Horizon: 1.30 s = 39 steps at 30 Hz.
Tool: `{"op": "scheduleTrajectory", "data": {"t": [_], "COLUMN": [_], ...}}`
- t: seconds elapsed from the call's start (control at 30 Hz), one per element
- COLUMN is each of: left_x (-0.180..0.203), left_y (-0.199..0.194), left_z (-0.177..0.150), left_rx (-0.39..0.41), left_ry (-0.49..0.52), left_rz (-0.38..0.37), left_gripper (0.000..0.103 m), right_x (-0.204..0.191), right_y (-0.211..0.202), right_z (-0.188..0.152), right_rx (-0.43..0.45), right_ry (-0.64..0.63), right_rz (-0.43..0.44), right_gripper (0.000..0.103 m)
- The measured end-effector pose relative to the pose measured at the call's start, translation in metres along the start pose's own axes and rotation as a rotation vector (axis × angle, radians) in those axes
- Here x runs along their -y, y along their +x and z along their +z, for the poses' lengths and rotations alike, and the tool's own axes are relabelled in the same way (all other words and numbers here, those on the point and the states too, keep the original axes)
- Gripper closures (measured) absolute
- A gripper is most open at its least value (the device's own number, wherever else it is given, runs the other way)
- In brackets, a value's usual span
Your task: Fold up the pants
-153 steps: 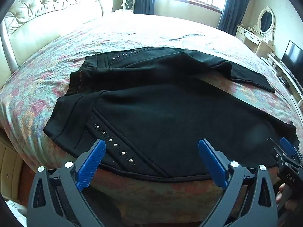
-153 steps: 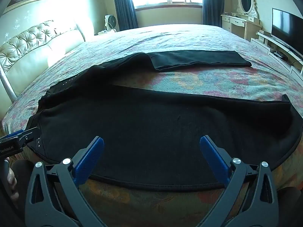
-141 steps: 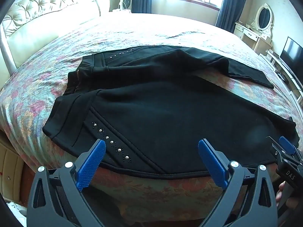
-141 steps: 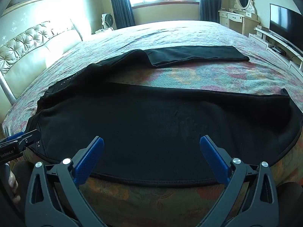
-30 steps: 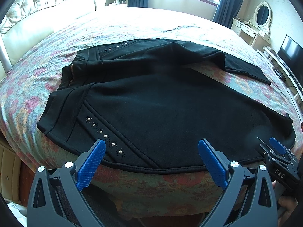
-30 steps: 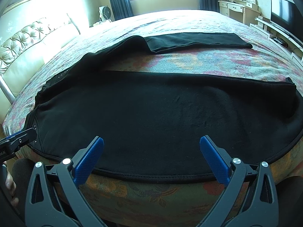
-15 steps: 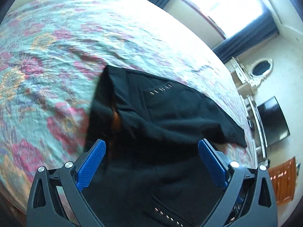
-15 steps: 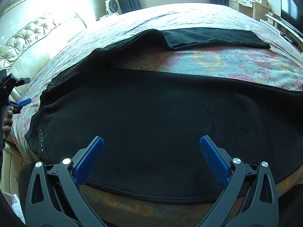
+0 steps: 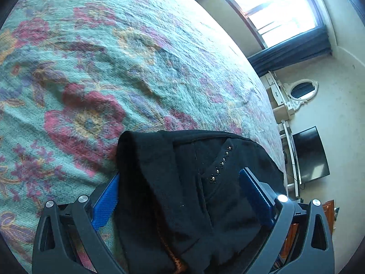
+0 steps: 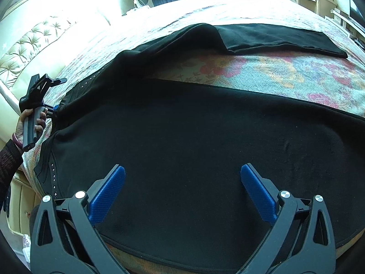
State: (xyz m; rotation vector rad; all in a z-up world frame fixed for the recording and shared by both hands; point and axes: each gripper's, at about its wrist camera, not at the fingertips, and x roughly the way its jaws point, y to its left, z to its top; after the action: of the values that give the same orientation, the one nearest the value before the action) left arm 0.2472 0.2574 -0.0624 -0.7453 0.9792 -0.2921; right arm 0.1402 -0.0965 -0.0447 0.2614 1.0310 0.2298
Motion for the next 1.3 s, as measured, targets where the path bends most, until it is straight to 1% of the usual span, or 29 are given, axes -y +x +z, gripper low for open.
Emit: {"op": "scheduleTrajectory", "data": {"t": [0.03,0.13,0.23,0.27,0.3,0.33,0.37,0.47,0.53,0.6,0.67,0.7,0.77,0.83,0.9,0.93,1.0,1.07,1.17,1.2,1.23,1.27,1.3], "left_x": [0.003,-0.001,-0.005,-0.006,-0.008,-0.014,-0.019,-0.027,-0.03,-0.032,-0.029,-0.026,-0.024,-0.024,-0.025,-0.025,-0.026,-0.027,-0.029,-0.029,-0.029,-0.028,-0.027], "left_y": [0.002,0.007,0.013,0.013,0.018,0.027,0.031,0.034,0.032,0.032,0.034,0.036,0.038,0.039,0.038,0.038,0.037,0.036,0.035,0.035,0.035,0.036,0.037], "left_z": [-0.002,-0.002,0.007,0.01,0.012,0.015,0.014,0.017,0.018,0.018,0.019,0.02,0.02,0.02,0.019,0.019,0.02,0.02,0.021,0.022,0.021,0.022,0.022], "left_rx": [0.002,0.011,-0.008,-0.008,-0.027,-0.046,-0.057,-0.068,-0.073,-0.079,-0.082,-0.083,-0.081,-0.076,-0.073,-0.072,-0.071,-0.072,-0.079,-0.082,-0.083,-0.085,-0.087], "left_ry": [0.011,-0.02,-0.021,-0.018,-0.028,-0.057,-0.084,-0.113,-0.122,-0.119,-0.111,-0.102,-0.089,-0.09,-0.089,-0.087,-0.084,-0.08,-0.075,-0.076,-0.075,-0.071,-0.069], "left_rz": [-0.004,-0.015,-0.031,-0.033,-0.019,-0.005,-0.02,-0.043,-0.044,-0.041,-0.027,-0.019,-0.008,-0.009,-0.013,-0.015,-0.017,-0.014,-0.011,-0.01,-0.009,-0.008,-0.008], "left_gripper": [0.006,0.006,0.008,0.041,0.094,0.09,0.09,0.09,0.09,0.091,0.091,0.091,0.091,0.091,0.09,0.09,0.089,0.089,0.089,0.089,0.089,0.089,0.089], "right_x": [0.0,-0.001,-0.002,-0.001,0.0,0.0,0.001,0.004,0.009,0.019,0.026,0.028,0.027,0.024,0.021,0.019,0.015,0.009,0.002,0.001,0.0,0.003,0.006], "right_y": [0.001,0.003,0.006,0.006,0.007,0.008,0.01,0.013,0.011,0.009,0.008,0.012,0.033,0.065,0.104,0.121,0.149,0.17,0.198,0.207,0.213,0.217,0.217], "right_z": [0.001,0.004,0.009,0.012,0.016,0.019,0.023,0.046,0.074,0.116,0.161,0.188,0.237,0.27,0.295,0.3,0.309,0.311,0.309,0.305,0.3,0.3,0.301], "right_rx": [0.001,0.003,-0.002,-0.002,-0.004,-0.007,-0.013,-0.021,-0.004,0.032,0.103,0.134,0.133,0.06,-0.033,-0.071,-0.125,-0.15,-0.239,-0.263,-0.287,-0.309,-0.328], "right_ry": [0.003,-0.006,-0.013,-0.01,-0.006,-0.003,0.0,-0.008,-0.017,-0.033,-0.096,-0.157,-0.277,-0.368,-0.46,-0.494,-0.553,-0.619,-0.692,-0.728,-0.742,-0.704,-0.659], "right_rz": [0.002,0.014,0.04,0.057,0.082,0.103,0.128,0.236,0.305,0.337,0.324,0.285,0.202,0.153,0.095,0.082,0.046,0.007,0.013,-0.01,-0.021,-0.008,0.021], "right_gripper": [0.002,0.002,0.002,0.002,0.002,0.002,0.002,0.002,0.002,0.002,0.002,0.002,0.002,0.002,0.002,0.002,0.002,0.002,0.002,0.002,0.003,0.006,0.019]}}
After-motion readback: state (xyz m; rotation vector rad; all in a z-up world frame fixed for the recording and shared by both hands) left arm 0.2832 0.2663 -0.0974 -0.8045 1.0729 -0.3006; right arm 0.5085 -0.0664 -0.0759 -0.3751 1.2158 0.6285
